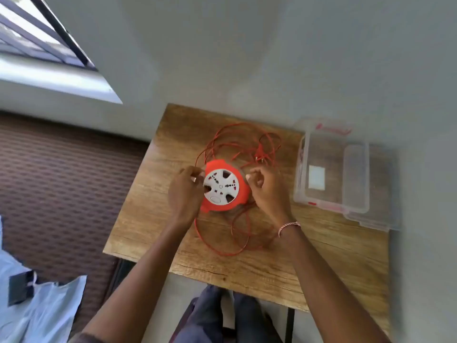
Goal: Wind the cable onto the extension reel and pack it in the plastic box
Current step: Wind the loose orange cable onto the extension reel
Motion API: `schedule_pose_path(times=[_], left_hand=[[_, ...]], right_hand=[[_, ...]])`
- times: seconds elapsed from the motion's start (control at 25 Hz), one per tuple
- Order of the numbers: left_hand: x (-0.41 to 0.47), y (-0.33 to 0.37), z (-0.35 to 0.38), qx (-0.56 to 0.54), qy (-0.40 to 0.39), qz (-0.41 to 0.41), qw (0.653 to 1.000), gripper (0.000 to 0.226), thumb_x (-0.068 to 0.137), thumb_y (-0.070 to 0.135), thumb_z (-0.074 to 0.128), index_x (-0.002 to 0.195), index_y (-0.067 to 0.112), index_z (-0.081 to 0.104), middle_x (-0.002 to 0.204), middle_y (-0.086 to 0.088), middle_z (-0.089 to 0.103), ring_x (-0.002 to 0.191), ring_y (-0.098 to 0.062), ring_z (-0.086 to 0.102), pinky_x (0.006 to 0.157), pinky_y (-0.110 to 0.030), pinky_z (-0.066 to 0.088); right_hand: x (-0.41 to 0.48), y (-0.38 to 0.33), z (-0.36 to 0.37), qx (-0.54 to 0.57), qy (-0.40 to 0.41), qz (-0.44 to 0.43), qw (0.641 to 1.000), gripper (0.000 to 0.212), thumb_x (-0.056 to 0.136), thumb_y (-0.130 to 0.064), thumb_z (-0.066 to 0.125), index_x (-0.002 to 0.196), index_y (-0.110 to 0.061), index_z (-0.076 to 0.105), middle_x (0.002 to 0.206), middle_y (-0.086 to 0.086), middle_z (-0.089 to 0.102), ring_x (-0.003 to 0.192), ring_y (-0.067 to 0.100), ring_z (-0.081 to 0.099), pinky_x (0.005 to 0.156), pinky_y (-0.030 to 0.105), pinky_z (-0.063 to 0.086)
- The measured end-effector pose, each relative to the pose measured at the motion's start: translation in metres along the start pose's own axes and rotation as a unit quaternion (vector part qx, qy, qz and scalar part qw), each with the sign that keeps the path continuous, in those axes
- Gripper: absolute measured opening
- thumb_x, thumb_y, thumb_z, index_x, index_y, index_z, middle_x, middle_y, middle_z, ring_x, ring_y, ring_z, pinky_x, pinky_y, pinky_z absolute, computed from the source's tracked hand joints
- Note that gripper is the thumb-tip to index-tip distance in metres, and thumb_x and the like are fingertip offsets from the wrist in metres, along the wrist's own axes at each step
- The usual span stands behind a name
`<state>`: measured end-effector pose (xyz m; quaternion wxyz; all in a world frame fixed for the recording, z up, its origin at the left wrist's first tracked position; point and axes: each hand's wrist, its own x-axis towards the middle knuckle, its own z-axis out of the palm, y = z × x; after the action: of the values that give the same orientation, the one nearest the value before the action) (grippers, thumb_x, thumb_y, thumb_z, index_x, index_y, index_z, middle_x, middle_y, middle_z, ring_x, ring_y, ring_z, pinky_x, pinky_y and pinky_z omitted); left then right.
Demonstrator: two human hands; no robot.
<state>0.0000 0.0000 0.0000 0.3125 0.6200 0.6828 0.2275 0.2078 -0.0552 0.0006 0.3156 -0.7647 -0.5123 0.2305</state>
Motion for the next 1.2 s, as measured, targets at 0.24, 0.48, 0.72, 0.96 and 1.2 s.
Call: schedule_pose_path(times=[0.24,0.48,0.72,0.96,1.2], left_hand=[[0.008,-0.060,0.030,-0.028,0.033,-0.003,0.999,0.045,0.092,0.067,0.059,0.110,0.028,0.069,0.087,0.015,0.070,0.081,-0.011,0.071,0.068,-0.031,0.055],[0.015,-0.078,0.048,-0.003,0.104,0.056,0.993,0.048,0.092,0.077,0.049,0.098,0.034,0.069,0.073,0.016,0.072,0.073,-0.011,0.070,0.063,-0.035,0.050],[0.013,-0.080,0.060,-0.051,0.164,0.100,0.980,0.058,0.090,0.077,0.045,0.101,0.028,0.074,0.081,0.010,0.073,0.082,-0.020,0.070,0.075,-0.041,0.054],[0.007,-0.080,0.049,-0.139,0.195,0.188,0.952,0.049,0.097,0.063,0.050,0.098,0.021,0.076,0.084,0.002,0.074,0.085,-0.025,0.070,0.075,-0.039,0.055],[-0.022,-0.066,0.044,-0.269,0.150,0.217,0.926,0.050,0.097,0.064,0.048,0.088,0.020,0.072,0.085,-0.004,0.076,0.087,-0.032,0.074,0.079,-0.056,0.060]], right_hand=[[0.005,0.042,0.038,-0.012,0.034,-0.067,0.997,0.022,0.095,-0.041,0.068,0.110,-0.025,0.072,0.088,-0.021,0.066,0.066,-0.010,0.053,0.063,0.010,0.039],[0.007,0.065,0.061,0.021,0.136,-0.167,0.976,0.023,0.097,-0.032,0.071,0.110,-0.015,0.076,0.100,-0.005,0.078,0.089,0.010,0.070,0.077,0.026,0.054],[-0.001,0.075,0.067,0.041,0.188,-0.232,0.953,0.021,0.097,-0.037,0.067,0.109,-0.022,0.077,0.094,-0.009,0.078,0.081,0.008,0.071,0.075,0.037,0.058],[-0.014,0.064,0.060,0.128,0.193,-0.251,0.940,0.031,0.091,-0.041,0.074,0.113,-0.020,0.079,0.092,-0.010,0.079,0.078,0.002,0.072,0.078,0.033,0.060],[-0.040,0.055,0.037,0.193,0.152,-0.248,0.937,0.029,0.085,-0.039,0.081,0.108,-0.021,0.080,0.091,-0.011,0.079,0.082,0.004,0.074,0.078,0.029,0.061]])
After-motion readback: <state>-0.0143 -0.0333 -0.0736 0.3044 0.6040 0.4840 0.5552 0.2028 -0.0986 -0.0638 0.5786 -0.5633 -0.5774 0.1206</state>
